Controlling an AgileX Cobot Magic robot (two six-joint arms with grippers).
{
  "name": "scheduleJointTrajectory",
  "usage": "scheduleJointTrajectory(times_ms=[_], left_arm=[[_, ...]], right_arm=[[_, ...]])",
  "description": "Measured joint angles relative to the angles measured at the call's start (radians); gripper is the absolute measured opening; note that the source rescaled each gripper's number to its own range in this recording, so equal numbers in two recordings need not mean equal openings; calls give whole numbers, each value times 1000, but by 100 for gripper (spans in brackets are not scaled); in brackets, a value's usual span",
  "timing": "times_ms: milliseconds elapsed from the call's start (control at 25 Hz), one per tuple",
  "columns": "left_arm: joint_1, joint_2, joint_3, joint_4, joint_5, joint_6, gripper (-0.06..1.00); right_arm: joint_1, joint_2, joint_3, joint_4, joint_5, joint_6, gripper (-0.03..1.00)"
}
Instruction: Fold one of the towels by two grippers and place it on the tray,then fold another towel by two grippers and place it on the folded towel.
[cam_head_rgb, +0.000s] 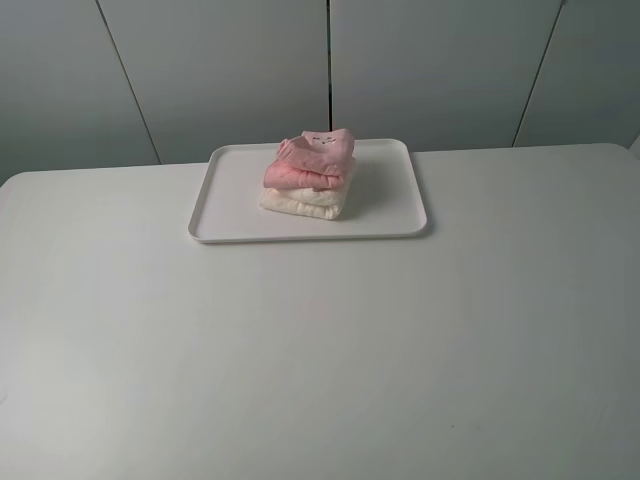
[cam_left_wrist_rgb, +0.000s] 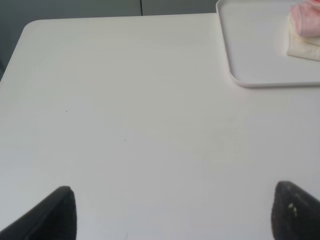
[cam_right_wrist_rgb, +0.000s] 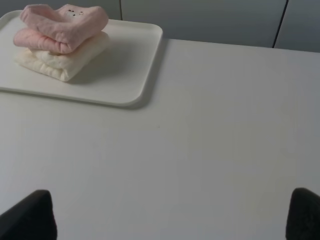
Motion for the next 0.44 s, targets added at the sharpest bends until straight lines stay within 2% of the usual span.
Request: scheduleJointTrajectory(times_ms=[440], left_arm=[[0, 0, 0, 0, 0, -2, 100]], right_arm=[[0, 0, 0, 0, 0, 0, 100]])
